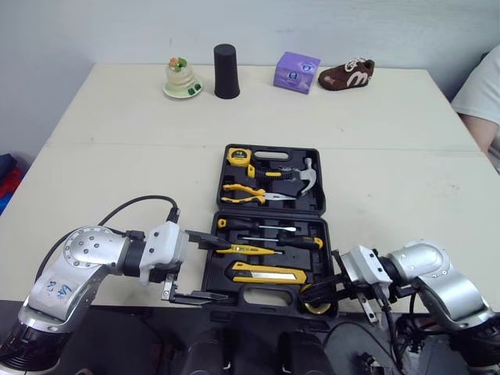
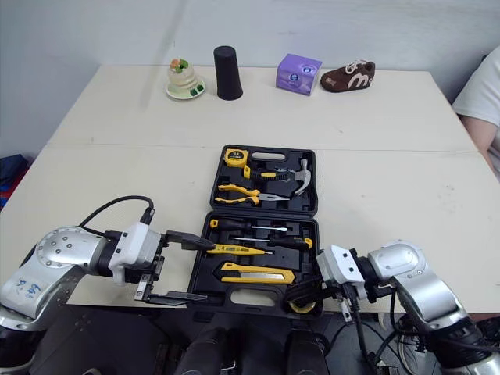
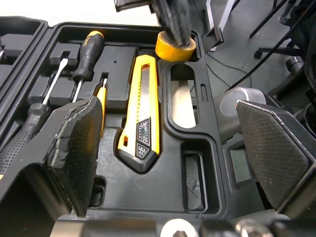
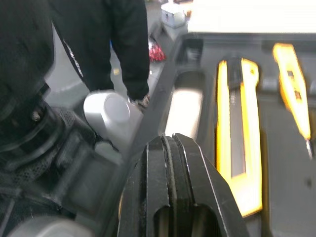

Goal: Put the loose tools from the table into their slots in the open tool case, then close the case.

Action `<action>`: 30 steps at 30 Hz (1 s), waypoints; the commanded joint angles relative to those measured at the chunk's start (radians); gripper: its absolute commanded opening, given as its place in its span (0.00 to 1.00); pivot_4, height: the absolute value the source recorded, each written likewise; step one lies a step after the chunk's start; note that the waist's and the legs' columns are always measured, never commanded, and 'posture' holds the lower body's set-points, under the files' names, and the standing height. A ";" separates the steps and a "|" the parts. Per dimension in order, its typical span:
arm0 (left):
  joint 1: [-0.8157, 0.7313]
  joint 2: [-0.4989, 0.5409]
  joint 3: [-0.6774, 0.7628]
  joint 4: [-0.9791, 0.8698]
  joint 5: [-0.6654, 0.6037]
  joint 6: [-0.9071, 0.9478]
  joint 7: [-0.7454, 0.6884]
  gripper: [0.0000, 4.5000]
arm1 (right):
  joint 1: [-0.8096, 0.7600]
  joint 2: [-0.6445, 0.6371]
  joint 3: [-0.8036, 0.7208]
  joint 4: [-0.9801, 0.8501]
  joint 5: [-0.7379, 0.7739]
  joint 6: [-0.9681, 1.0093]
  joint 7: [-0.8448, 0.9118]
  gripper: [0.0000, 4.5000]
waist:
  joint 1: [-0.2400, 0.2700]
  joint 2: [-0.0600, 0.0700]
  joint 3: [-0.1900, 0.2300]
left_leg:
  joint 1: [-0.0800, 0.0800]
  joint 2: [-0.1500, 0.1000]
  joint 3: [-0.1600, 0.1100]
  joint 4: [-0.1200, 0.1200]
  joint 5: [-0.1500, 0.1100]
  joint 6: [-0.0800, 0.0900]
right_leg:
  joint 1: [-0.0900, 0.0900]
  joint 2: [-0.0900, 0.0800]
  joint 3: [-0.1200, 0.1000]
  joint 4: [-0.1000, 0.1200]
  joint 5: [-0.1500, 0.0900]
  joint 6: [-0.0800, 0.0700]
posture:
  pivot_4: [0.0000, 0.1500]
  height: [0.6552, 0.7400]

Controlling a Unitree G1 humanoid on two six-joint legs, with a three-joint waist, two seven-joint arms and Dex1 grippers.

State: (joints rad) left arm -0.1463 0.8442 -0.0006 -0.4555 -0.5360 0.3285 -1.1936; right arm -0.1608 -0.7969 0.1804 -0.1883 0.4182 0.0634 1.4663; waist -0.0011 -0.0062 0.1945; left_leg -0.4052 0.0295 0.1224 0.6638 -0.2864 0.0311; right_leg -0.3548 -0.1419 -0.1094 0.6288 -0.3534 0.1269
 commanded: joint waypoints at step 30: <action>0.065 -0.065 0.329 0.157 0.037 0.014 0.341 1.00 | 0.030 -0.091 -0.344 0.054 0.176 0.191 -0.238 0.01 | 0.000 -0.007 -0.005 | 0.011 0.003 -0.006 -0.005 -0.006 -0.004 | 0.013 -0.006 0.001 -0.007 -0.001 -0.003 | 1.00 1.00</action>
State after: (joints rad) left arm -0.0750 0.7874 0.2858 -0.3139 -0.5181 0.3649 -0.8893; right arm -0.1323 -0.8847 -0.1069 -0.1679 0.6077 0.2746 1.2599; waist -0.0011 -0.0135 0.1895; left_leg -0.3949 0.0313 0.1174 0.6592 -0.2919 0.0274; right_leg -0.3420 -0.1478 -0.1079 0.6226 -0.3548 0.1242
